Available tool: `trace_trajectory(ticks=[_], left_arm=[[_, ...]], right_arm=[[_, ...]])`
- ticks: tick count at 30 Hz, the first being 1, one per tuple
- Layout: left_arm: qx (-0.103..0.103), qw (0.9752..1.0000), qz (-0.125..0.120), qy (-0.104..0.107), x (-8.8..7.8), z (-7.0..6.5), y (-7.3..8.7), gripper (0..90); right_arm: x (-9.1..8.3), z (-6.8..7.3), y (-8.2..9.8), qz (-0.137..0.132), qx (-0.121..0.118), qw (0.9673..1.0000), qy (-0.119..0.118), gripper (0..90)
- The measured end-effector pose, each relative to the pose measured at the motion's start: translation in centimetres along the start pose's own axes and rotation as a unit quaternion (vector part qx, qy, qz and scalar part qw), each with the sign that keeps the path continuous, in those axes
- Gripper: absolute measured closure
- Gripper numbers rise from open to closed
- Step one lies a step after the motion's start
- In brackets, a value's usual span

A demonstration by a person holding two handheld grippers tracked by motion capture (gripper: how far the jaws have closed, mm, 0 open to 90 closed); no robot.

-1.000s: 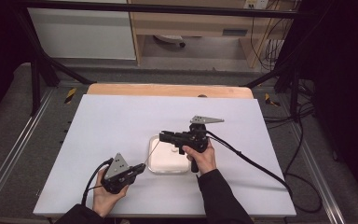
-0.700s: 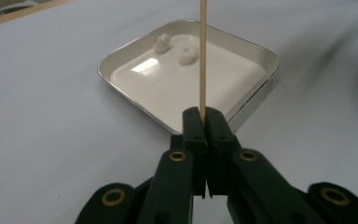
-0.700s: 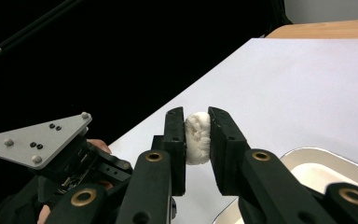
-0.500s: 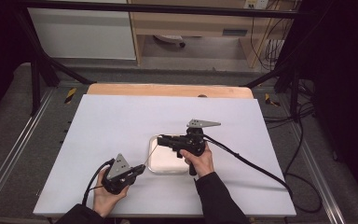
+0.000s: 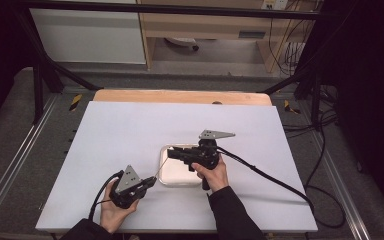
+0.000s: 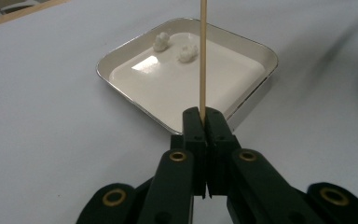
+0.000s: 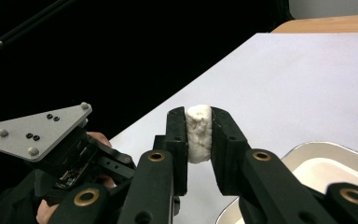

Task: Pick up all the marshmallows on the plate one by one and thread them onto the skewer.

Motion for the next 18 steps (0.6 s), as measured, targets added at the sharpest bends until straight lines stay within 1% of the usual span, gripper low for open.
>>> trace_trajectory(ticks=[6,13,16,18], left_arm=[[-0.003,1.0,-0.001,-0.003,-0.02,-0.02,-0.06,88.9],[0.007,1.0,0.002,-0.006,0.14,-0.15,-0.11,88.9],[0.003,1.0,0.001,-0.007,0.11,-0.12,-0.14,88.9],[0.006,1.0,0.002,-0.007,0.12,-0.13,-0.13,88.9]], right_arm=[[0.05,0.07,0.13,0.001,-0.002,1.0,0.0,78.9],[0.14,0.08,0.27,0.006,0.0,1.0,-0.002,79.4],[0.16,0.11,0.32,0.006,0.0,1.0,-0.003,79.5],[0.18,0.14,0.37,0.006,0.0,1.0,-0.004,79.5]])
Point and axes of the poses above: each handheld gripper's, and its own axes: x roughly forward along the jaws, y roughly out of its underside, z roughly to its left, the point moved 1 cm from there along x, roughly forward along the jaws, and after that the axes turned 12 degrees about -y, right-handed, at the moved point
